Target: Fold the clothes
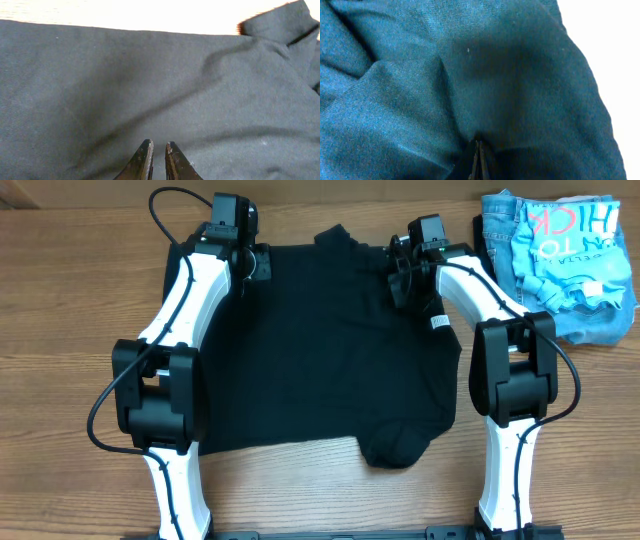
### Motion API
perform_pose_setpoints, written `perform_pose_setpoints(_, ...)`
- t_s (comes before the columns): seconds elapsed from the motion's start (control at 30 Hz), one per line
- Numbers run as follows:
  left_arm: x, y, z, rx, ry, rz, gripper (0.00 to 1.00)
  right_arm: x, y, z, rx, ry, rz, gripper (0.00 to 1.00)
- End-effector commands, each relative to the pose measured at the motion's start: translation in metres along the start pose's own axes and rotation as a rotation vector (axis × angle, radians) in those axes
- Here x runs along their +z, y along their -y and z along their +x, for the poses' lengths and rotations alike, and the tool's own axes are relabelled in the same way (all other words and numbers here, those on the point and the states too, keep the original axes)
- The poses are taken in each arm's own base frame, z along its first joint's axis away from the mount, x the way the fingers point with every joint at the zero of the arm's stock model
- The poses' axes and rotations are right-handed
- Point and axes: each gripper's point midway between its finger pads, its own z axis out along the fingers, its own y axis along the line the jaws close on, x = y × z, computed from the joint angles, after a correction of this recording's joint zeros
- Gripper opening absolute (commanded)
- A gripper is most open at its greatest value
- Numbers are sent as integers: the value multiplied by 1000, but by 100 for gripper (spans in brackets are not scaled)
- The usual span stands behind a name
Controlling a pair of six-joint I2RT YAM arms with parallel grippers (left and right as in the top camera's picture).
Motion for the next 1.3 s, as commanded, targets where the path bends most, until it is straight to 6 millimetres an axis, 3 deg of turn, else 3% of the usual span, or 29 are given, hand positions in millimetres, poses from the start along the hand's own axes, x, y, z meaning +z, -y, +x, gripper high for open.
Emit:
perform_pose_setpoints(0.0, 6, 0, 5, 30, -15, -6, 13, 15, 5, 42, 16, -145, 24, 4)
perform_pose_setpoints(0.03, 6, 0, 5, 30, -17, -6, 13, 10, 5, 41, 15, -141, 24, 4)
perform_pose_setpoints(0.1, 6, -1, 6, 29, -20, -7, 13, -17, 4, 20, 7, -66, 35, 4)
perform_pose_setpoints(0.13, 6, -1, 6, 29, -20, -7, 14, -48, 4, -4, -4, 34, 49, 7)
perform_pose_setpoints(0.17, 6, -1, 6, 29, -20, -7, 14, -71, 3, -25, -14, 122, 62, 16)
perform_pose_setpoints(0.23, 6, 0, 6, 29, -20, -6, 17, -99, 3, -50, -26, 235, 77, 35)
perform_pose_setpoints(0.33, 6, -1, 6, 29, -21, -7, 17, -115, 4, -82, -45, 378, 91, 45)
perform_pose_setpoints(0.43, 6, -1, 6, 29, -20, -7, 18, -103, -14, -109, -103, 490, -26, 39)
perform_pose_setpoints(0.53, 6, -1, 6, 29, -22, -7, 18, -75, -19, -120, -138, 536, -72, 38)
perform_pose_setpoints(0.57, 5, -1, 7, 29, -26, -8, 18, -53, -16, -122, -140, 546, -72, 38)
perform_pose_setpoints(0.63, 5, -1, 8, 28, -29, -8, 18, -39, -15, -122, -143, 554, -74, 39)
perform_pose_setpoints(0.7, 5, -1, 8, 28, -29, -8, 18, -34, -14, -125, -145, 566, -72, 48)
perform_pose_setpoints(0.8, 5, -1, 8, 28, -29, -8, 18, -30, -12, -131, -153, 601, -65, 52)
perform_pose_setpoints(0.93, 5, -1, 8, 28, -29, -9, 18, -10, -7, -137, -157, 646, -50, 52)
perform_pose_setpoints(1.13, 5, -1, 8, 29, -29, -9, 18, 0, -5, -144, -165, 692, -29, 52)
perform_pose_setpoints(1.27, 5, -1, 8, 29, -29, -9, 18, 2, -15, -147, -180, 708, -32, 52)
